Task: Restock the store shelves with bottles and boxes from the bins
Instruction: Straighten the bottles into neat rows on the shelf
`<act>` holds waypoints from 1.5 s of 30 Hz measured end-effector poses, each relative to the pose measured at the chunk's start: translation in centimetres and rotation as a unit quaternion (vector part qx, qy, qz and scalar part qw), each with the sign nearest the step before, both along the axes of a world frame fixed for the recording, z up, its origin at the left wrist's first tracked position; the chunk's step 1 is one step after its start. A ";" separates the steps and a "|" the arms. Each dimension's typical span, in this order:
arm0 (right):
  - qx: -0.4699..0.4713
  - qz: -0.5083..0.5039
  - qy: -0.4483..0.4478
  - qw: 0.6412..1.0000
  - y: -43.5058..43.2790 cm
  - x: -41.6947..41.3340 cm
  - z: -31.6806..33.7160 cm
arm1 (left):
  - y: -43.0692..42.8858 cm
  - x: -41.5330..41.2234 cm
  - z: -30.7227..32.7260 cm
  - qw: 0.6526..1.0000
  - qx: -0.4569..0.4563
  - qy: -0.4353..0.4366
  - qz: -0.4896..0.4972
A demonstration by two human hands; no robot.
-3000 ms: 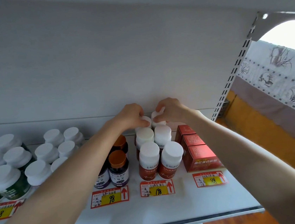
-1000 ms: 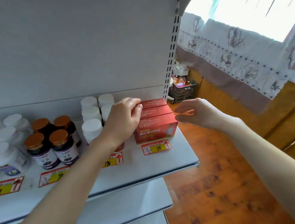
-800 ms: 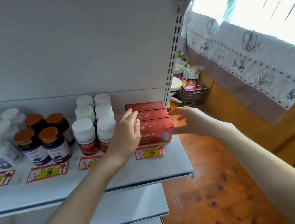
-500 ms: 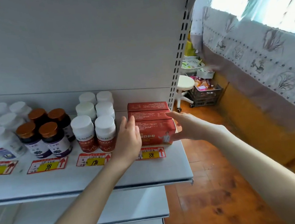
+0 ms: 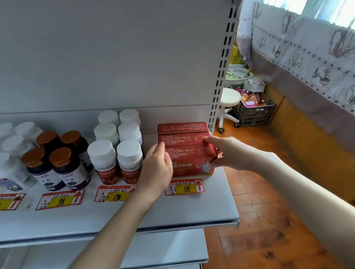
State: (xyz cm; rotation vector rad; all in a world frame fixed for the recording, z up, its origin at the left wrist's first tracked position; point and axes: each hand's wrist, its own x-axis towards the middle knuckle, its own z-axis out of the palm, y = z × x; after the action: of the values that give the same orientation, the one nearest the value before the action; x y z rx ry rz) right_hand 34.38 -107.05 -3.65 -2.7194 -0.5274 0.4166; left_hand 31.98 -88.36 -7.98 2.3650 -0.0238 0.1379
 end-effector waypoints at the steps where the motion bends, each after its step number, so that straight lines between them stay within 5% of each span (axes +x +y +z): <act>1: -0.001 -0.001 -0.001 1.000 0.0 0.0 0.0 | 0.0 0.0 -0.1 1.000 -0.001 0.000 -0.002; 19: 0.104 -0.094 -0.002 0.990 0.0 2.3 0.5 | -0.6 2.8 1.1 0.999 0.012 0.045 0.002; 45: 0.090 -0.120 0.050 0.987 0.7 3.8 -0.3 | -0.4 3.9 0.8 0.996 0.071 0.045 -0.013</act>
State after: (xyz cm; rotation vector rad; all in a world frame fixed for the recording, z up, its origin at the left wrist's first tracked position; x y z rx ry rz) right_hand 38.22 -106.33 -3.98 -2.5317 -0.1952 0.4159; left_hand 35.84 -88.78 -7.18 2.5093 -0.0228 0.0171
